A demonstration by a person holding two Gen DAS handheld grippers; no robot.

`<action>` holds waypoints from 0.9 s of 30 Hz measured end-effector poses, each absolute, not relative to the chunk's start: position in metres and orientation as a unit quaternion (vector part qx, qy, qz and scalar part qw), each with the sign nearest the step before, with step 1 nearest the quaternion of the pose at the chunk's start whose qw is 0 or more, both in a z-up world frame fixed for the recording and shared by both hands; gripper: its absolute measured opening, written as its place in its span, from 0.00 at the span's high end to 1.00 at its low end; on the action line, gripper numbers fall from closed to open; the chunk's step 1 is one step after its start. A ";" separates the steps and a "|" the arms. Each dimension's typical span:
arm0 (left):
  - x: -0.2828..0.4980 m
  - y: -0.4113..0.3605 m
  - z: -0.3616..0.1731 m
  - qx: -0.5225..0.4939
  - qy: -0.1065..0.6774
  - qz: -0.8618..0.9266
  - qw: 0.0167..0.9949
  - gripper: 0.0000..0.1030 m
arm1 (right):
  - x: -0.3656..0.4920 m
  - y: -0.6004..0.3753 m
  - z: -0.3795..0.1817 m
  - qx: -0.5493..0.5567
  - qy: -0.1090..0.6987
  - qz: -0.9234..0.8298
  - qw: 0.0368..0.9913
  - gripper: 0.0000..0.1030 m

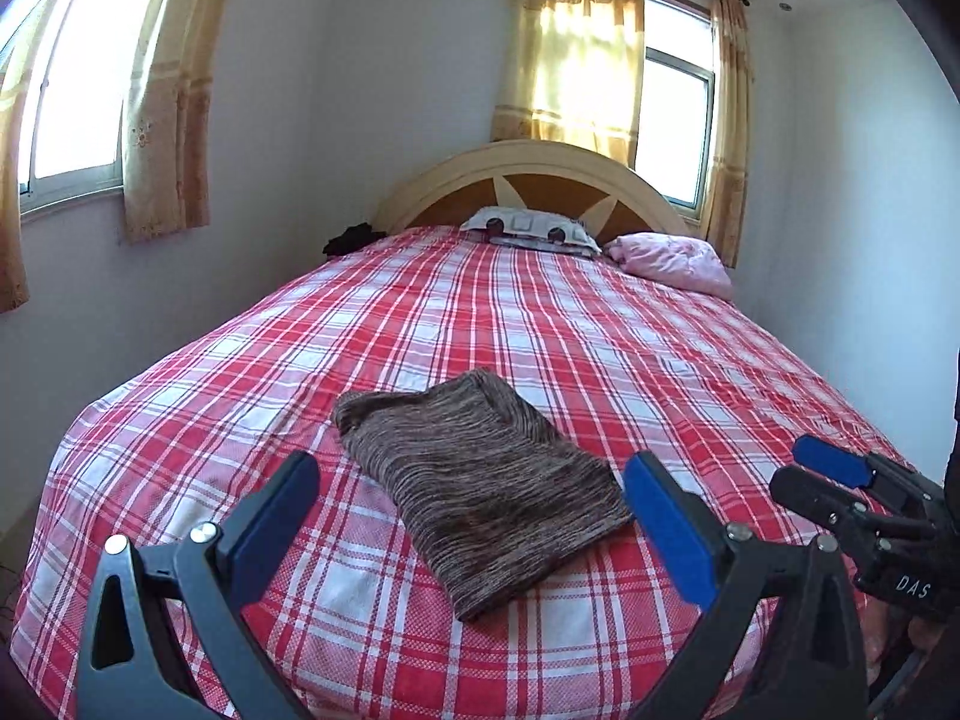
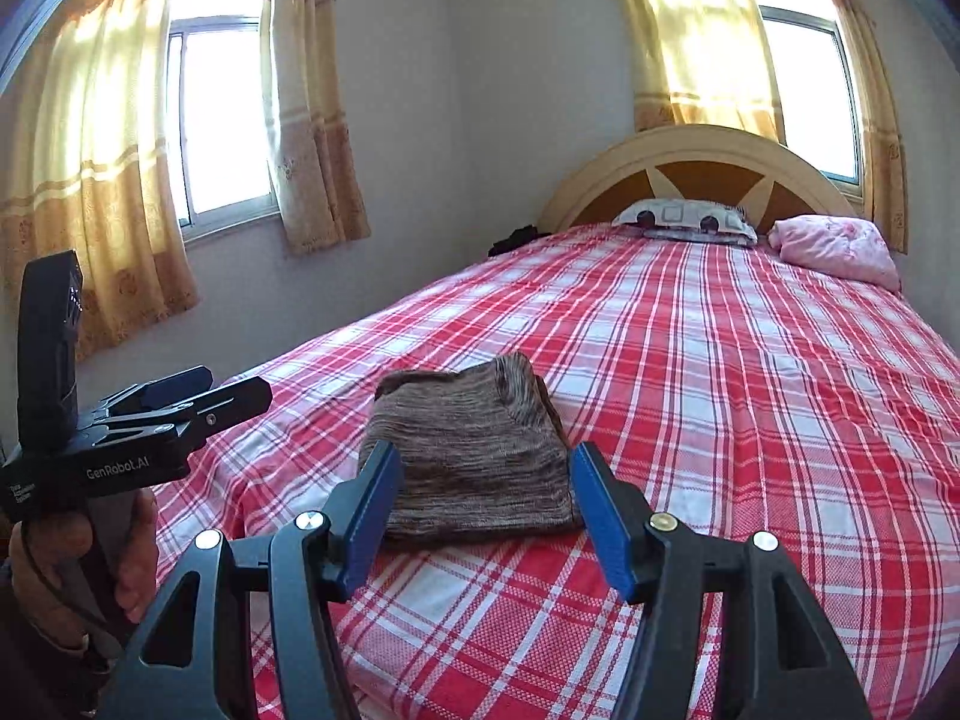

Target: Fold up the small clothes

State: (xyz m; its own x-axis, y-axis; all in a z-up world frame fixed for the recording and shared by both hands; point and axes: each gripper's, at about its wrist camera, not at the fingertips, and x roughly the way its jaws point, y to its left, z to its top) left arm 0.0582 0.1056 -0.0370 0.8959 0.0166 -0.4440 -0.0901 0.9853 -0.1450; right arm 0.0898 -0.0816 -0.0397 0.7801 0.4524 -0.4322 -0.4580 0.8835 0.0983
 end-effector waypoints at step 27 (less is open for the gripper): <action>0.057 0.107 -0.036 -0.085 0.219 0.035 0.971 0.00 | 0.088 -0.081 -0.039 0.012 0.226 0.249 0.942 0.41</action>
State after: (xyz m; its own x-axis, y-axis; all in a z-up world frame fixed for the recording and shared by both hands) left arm 0.0570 0.1073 -0.0358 0.9015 0.0305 -0.4317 -0.1051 0.9831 -0.1500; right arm 0.0882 -0.0813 -0.0395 0.7738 0.4749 -0.4192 -0.4644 0.8754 0.1345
